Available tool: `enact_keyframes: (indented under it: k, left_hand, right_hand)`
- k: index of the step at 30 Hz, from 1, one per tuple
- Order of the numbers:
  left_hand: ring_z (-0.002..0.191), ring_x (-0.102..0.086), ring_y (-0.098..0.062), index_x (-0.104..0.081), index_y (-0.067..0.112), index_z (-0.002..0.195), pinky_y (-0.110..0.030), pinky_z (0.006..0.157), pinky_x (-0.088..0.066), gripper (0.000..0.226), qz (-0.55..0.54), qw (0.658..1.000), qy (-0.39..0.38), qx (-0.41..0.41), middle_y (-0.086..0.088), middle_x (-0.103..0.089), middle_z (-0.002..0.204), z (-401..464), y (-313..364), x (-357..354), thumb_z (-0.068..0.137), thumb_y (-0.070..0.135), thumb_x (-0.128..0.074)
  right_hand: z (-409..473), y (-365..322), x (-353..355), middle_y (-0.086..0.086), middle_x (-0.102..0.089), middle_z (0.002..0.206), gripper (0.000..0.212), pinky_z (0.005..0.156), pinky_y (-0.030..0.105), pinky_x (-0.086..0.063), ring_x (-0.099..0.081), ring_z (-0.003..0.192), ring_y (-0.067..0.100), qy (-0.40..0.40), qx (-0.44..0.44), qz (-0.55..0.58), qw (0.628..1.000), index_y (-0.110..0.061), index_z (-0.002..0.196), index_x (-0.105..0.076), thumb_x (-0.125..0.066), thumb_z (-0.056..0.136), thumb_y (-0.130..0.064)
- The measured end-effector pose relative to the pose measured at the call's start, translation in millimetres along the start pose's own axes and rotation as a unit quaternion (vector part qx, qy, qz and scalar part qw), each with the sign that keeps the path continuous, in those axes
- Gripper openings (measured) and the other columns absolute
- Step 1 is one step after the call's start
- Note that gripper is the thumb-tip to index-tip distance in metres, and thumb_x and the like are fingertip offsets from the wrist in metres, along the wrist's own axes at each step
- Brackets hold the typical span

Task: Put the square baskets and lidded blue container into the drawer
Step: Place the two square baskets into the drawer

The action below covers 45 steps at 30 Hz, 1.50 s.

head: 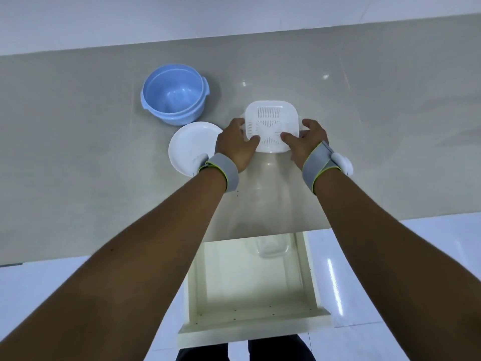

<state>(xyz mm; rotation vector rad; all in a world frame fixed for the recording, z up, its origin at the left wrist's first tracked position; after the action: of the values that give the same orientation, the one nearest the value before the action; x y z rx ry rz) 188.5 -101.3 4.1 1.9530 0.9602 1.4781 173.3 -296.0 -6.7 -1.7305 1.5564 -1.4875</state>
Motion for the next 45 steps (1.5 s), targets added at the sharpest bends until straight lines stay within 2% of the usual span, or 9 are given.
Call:
enact_keyframes:
  k: [3,7,11,15,22,27,31,40,45]
  left_hand:
    - [0.099,-0.060,-0.018,-0.047,0.017,0.138,-0.025,0.086,-0.040,0.058,-0.052,0.998,0.013,-0.012,-0.003,-0.065,0.117,-45.8,-5.5,1.4,0.087,0.033,-0.069]
    - [0.098,-0.064,-0.017,-0.049,0.019,0.133,-0.027,0.089,-0.049,0.053,-0.102,0.995,-0.007,-0.014,0.000,-0.065,0.113,-105.6,-22.1,-1.2,0.087,0.031,-0.072]
    - [0.088,-0.063,-0.001,-0.052,0.027,0.125,-0.011,0.076,-0.047,0.045,-0.120,0.993,-0.001,-0.013,0.013,-0.064,0.098,-165.8,-40.1,-1.6,0.085,0.026,-0.074]
    - [0.090,-0.063,-0.001,-0.046,0.029,0.128,-0.011,0.080,-0.051,0.053,-0.148,0.988,-0.033,-0.026,0.011,-0.064,0.099,-222.5,-59.1,-11.9,0.084,0.019,-0.075]
    - [0.094,-0.061,0.003,-0.040,0.040,0.126,-0.006,0.080,-0.048,0.056,-0.125,0.981,-0.132,0.070,0.009,-0.063,0.102,-279.0,-116.9,-62.8,0.083,0.030,-0.074]
    - [0.102,-0.061,-0.007,-0.033,0.029,0.138,-0.019,0.080,-0.047,0.072,-0.084,0.955,-0.228,0.168,0.004,-0.057,0.123,-279.8,-154.7,-112.8,0.080,0.038,-0.075]
    - [0.109,-0.060,-0.018,-0.023,0.024,0.146,-0.028,0.084,-0.045,0.085,-0.059,0.935,-0.272,0.218,-0.005,-0.047,0.140,-270.8,-179.0,-150.9,0.081,0.042,-0.074]
    - [0.105,-0.055,-0.021,-0.010,0.017,0.152,-0.028,0.084,-0.039,0.096,-0.027,0.898,-0.333,0.286,-0.011,-0.045,0.146,-262.6,-219.8,-196.9,0.084,0.040,-0.074]
    - [0.115,-0.056,-0.030,-0.002,0.016,0.153,-0.032,0.086,-0.043,0.100,-0.030,0.881,-0.353,0.314,-0.013,-0.052,0.140,-265.1,-230.3,-211.0,0.086,0.041,-0.073]
  right_hand:
    - [-45.6,15.4,11.3,0.006,-0.062,0.122,0.082,0.094,0.052,-0.055,-0.063,0.111,0.029,0.010,0.000,0.021,1.000,-0.022,0.145,-0.041,-0.077,0.074,-0.038]
    - [-105.5,40.5,25.4,-0.002,-0.061,0.111,0.085,0.088,0.053,-0.058,-0.066,0.101,0.025,0.015,-0.009,0.030,0.999,-0.025,0.144,-0.043,-0.078,0.069,-0.041]
    - [-162.0,70.8,32.1,-0.003,-0.063,0.108,0.081,0.082,0.055,-0.060,-0.068,0.096,0.025,0.016,-0.013,0.036,0.999,-0.023,0.143,-0.045,-0.081,0.071,-0.035]
    - [-208.2,103.3,41.1,-0.015,-0.063,0.104,0.081,0.075,0.052,-0.062,-0.067,0.092,0.014,0.008,-0.019,0.021,1.000,-0.032,0.138,-0.048,-0.081,0.066,-0.042]
    - [-248.6,181.7,39.0,-0.013,-0.061,0.101,0.064,0.067,0.048,-0.062,-0.063,0.089,0.010,-0.045,-0.058,-0.045,0.996,-0.046,0.120,-0.046,-0.085,0.071,-0.030]
    - [-235.3,234.6,22.0,0.003,-0.062,0.106,0.056,0.072,0.052,-0.061,-0.065,0.087,0.024,-0.094,-0.123,-0.109,0.982,-0.029,0.117,-0.045,-0.082,0.075,-0.026]
    - [-216.9,269.4,5.8,0.012,-0.063,0.115,0.065,0.076,0.050,-0.060,-0.066,0.093,0.032,-0.146,-0.147,-0.201,0.957,-0.019,0.133,-0.041,-0.077,0.080,-0.026]
    - [-194.1,324.2,-37.7,0.019,-0.042,0.150,0.083,0.105,0.040,-0.043,-0.048,0.133,0.035,-0.250,-0.206,-0.324,0.889,-0.008,0.152,-0.018,-0.067,0.090,-0.031]
    - [-192.7,339.8,-48.0,0.017,-0.039,0.153,0.094,0.103,0.045,-0.046,-0.046,0.134,0.036,-0.256,-0.237,-0.323,0.880,-0.012,0.154,-0.011,-0.067,0.086,-0.045]
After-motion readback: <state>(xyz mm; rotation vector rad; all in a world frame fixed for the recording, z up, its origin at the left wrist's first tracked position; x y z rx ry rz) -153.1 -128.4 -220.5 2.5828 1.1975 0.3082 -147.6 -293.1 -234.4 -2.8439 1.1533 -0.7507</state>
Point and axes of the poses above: each hand's wrist, its own z-axis towards the middle knuckle, its own x-axis out of the back of the hand, y = z × x, the point moved 5 cm from there along z, towards the middle knuckle
